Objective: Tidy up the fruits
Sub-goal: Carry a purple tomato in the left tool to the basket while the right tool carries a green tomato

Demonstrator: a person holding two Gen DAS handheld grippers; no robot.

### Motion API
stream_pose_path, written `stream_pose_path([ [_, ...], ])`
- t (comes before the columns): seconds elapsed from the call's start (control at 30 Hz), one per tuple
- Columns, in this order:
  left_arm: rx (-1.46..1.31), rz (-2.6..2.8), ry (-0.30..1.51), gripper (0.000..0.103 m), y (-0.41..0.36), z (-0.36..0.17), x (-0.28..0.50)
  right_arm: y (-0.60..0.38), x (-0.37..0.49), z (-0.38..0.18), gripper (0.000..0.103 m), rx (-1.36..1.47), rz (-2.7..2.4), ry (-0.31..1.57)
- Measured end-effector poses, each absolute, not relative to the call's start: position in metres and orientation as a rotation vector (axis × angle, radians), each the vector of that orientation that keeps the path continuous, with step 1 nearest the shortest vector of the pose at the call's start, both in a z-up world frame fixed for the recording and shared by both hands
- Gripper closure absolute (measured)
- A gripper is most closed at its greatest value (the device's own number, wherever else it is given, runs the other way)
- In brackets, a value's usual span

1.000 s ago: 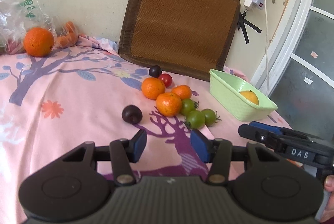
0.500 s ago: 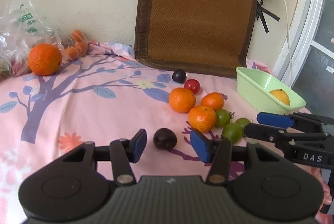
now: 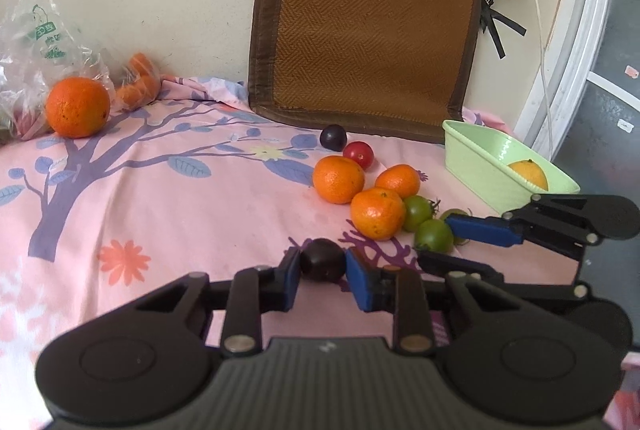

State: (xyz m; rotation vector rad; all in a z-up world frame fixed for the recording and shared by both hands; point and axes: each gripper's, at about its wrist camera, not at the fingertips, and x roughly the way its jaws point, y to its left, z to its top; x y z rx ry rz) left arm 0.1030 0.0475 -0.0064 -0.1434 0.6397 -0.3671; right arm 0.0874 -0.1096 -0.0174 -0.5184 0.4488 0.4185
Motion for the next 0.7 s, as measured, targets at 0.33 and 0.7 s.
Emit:
stream_pose_path([
  [0.33, -0.146, -0.570, 0.575, 0.078, -0.015, 0.043, 0.111, -0.195, 0.051, 0.023, 0.073, -0.288, 0.156, 0.233],
  [0.7, -0.176, -0.740, 0.691, 0.077, -0.161, 0.044, 0.221, -0.296, 0.094, 0.005, 0.072, -0.049, -0.050, 0.337],
])
